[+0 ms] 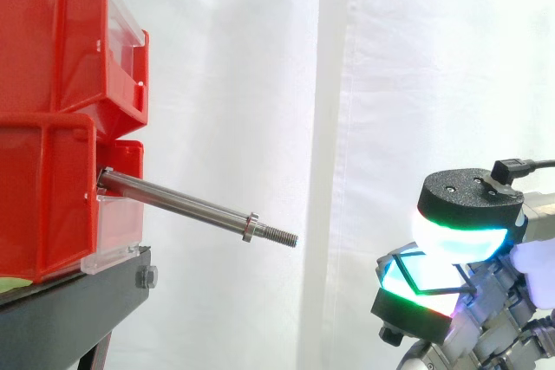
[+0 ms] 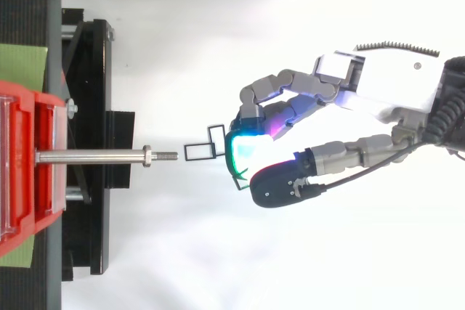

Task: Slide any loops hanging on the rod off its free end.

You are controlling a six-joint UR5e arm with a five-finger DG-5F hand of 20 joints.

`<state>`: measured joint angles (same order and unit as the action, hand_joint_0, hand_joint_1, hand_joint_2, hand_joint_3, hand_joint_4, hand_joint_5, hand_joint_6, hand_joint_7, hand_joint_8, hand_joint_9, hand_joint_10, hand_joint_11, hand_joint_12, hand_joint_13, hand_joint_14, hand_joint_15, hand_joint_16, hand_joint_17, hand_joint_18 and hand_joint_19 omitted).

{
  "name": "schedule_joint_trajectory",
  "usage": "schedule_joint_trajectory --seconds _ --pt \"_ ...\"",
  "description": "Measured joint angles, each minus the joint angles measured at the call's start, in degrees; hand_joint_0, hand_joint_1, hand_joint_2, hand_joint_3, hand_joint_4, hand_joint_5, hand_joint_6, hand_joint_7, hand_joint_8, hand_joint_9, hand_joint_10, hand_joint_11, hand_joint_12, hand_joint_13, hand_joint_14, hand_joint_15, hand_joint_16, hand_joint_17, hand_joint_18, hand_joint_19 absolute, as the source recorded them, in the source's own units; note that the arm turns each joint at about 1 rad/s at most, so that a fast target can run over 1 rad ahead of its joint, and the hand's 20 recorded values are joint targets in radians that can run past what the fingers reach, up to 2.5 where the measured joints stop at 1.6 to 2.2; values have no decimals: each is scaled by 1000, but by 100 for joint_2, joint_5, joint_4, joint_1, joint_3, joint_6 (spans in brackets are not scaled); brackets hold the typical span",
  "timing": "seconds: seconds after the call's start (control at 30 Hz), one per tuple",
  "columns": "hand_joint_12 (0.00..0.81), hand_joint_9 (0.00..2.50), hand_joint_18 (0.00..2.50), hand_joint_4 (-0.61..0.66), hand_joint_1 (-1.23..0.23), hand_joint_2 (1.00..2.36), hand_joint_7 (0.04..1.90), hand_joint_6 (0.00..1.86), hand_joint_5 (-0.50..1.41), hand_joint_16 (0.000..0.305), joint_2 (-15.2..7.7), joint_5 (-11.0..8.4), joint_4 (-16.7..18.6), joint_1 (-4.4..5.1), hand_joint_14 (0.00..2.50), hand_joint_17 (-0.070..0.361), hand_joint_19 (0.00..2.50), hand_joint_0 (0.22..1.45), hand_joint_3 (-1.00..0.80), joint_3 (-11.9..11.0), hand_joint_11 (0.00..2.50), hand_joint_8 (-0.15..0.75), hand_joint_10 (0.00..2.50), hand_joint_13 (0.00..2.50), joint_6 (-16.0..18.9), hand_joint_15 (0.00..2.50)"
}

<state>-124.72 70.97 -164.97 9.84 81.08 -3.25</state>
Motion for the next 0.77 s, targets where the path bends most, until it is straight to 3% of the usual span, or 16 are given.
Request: schedule_joint_trajectory --seconds 0.1,0.77 --pt "383 738 593 -17 -679 1197 1178 830 -76 55 0 -2 0 0 3 125 259 523 -130 -1 93 326 1 622 0 105" --pt "399 806 641 -6 -678 1185 1173 831 -76 57 1 0 0 0 4 129 239 526 -124 2 160 345 3 675 0 135"
